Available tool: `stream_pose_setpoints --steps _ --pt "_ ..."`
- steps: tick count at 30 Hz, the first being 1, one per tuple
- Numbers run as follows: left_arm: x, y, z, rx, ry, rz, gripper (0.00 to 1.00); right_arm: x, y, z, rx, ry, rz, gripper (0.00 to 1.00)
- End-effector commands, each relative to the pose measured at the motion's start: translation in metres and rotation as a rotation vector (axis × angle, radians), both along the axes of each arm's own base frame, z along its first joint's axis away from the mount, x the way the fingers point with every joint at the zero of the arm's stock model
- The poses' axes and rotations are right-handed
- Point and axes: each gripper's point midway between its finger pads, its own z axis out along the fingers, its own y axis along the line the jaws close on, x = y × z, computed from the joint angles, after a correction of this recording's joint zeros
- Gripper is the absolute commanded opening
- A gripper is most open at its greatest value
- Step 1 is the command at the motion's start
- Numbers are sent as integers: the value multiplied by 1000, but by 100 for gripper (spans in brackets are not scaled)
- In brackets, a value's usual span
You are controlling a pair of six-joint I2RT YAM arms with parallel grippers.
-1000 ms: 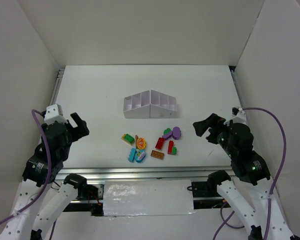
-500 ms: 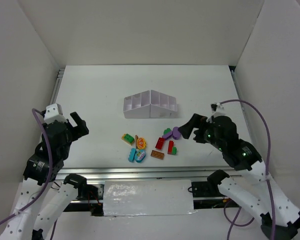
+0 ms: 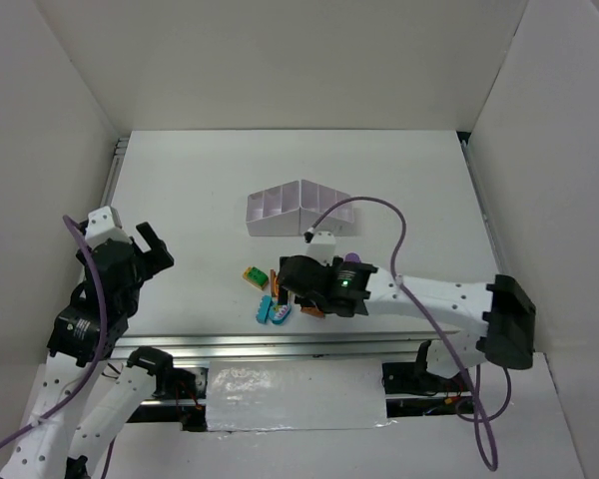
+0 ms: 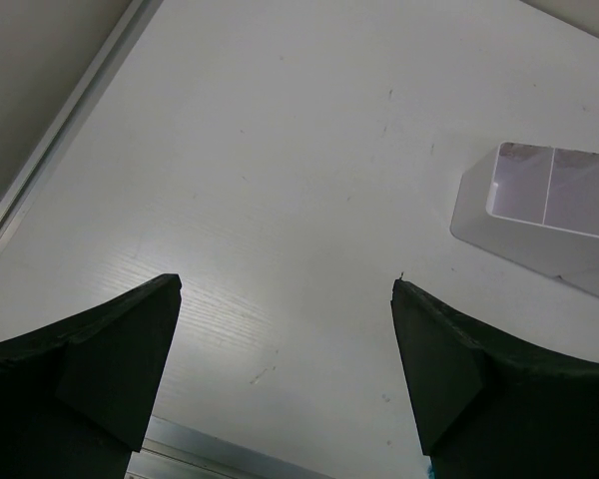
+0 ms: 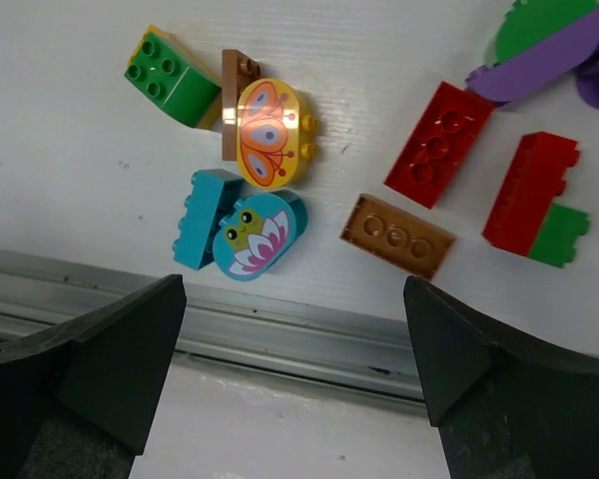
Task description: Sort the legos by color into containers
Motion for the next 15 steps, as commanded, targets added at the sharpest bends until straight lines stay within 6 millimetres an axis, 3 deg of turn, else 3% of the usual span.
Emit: stream_pose_setpoints --steps 1,8,15 --pt "1 -1 19 -27 -72 -5 100 17 38 5 84 -53 -105 97" --pt "-4 0 24 -38 -108 -6 100 18 68 -33 67 5 -105 89" --pt "-3 -3 24 -38 -105 -20 100 14 75 -58 58 50 -108 84"
